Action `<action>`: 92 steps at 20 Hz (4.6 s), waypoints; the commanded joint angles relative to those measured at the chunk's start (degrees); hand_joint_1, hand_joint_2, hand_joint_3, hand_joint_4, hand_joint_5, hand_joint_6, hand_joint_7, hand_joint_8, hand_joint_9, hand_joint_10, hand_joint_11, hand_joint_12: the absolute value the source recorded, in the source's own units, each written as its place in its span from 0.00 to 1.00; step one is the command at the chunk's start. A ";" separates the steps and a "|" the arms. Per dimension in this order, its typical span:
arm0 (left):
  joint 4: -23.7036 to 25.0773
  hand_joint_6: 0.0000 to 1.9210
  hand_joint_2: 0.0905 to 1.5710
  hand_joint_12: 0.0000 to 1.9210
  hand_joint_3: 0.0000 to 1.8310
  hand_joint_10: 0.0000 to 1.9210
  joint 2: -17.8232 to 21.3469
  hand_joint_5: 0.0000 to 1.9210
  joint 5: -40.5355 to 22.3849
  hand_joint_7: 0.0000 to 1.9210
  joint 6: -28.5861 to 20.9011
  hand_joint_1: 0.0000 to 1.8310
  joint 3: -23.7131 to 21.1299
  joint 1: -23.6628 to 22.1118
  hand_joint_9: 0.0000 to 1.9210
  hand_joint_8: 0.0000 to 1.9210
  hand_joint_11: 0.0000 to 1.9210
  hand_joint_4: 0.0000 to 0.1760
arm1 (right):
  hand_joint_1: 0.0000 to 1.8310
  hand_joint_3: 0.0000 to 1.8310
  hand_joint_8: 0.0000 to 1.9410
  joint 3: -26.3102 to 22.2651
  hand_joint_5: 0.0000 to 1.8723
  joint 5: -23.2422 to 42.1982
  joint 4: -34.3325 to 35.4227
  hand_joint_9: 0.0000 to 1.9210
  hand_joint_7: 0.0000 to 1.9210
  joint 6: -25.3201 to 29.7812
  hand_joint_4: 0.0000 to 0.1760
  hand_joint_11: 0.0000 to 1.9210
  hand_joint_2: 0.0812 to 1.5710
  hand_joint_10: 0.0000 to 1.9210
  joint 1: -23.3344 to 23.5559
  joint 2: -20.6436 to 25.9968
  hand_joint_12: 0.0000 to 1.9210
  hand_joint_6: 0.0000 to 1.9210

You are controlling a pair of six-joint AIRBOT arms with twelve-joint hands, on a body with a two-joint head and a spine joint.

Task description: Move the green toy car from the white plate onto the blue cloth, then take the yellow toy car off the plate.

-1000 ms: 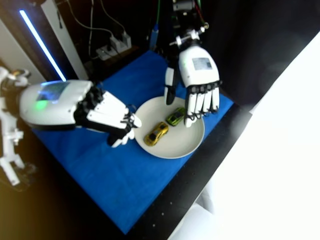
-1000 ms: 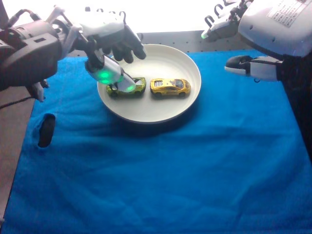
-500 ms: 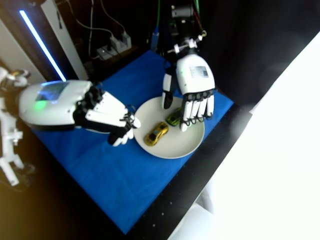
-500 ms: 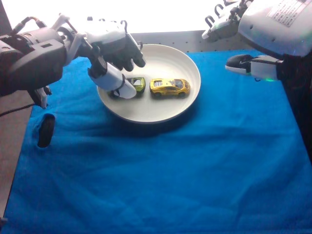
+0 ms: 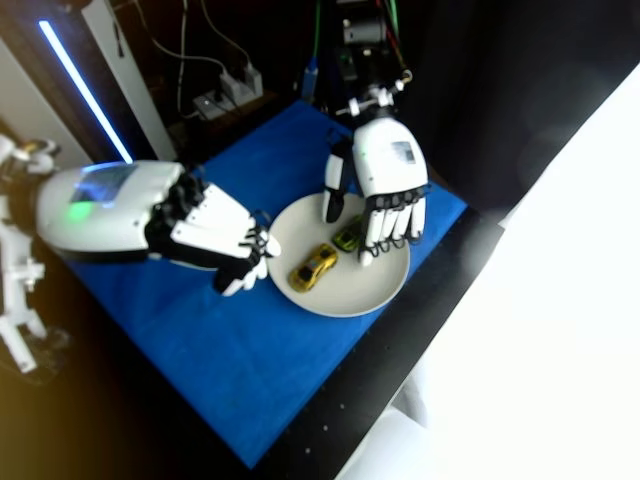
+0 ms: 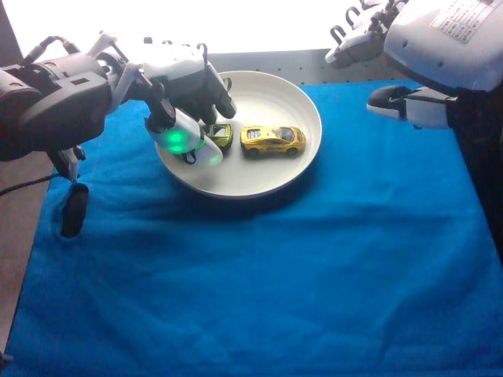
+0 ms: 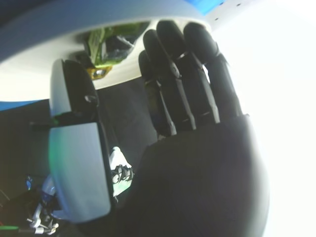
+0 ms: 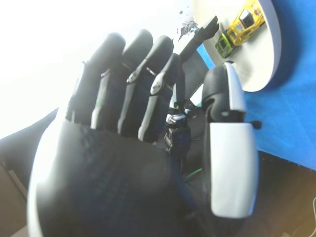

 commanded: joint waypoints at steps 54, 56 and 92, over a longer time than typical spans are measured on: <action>-6.43 0.00 0.58 0.56 0.00 0.02 28.40 0.16 -48.04 0.13 -2.93 0.33 -36.85 27.07 0.14 0.00 0.00 0.76 | 0.60 0.00 0.39 -0.65 0.47 7.09 1.88 0.33 0.38 -0.41 0.00 0.29 0.69 0.71 0.35 0.03 0.97 0.00; -9.73 0.00 0.58 0.54 0.00 0.01 28.35 0.17 -52.26 0.14 -1.90 0.31 -37.18 29.04 0.15 0.00 0.00 0.80 | 0.63 0.00 0.41 -0.31 0.48 7.00 2.18 0.33 0.38 -0.41 0.00 0.28 0.69 0.71 0.24 -0.78 0.96 0.01; -18.00 0.00 0.63 0.63 0.00 0.01 26.53 0.39 -61.54 0.31 3.83 0.43 -37.98 32.88 0.28 0.00 0.00 0.55 | 0.51 0.00 0.62 17.89 0.41 -6.26 9.81 0.36 0.35 -0.41 0.00 0.35 0.60 0.81 3.83 -21.67 1.00 0.00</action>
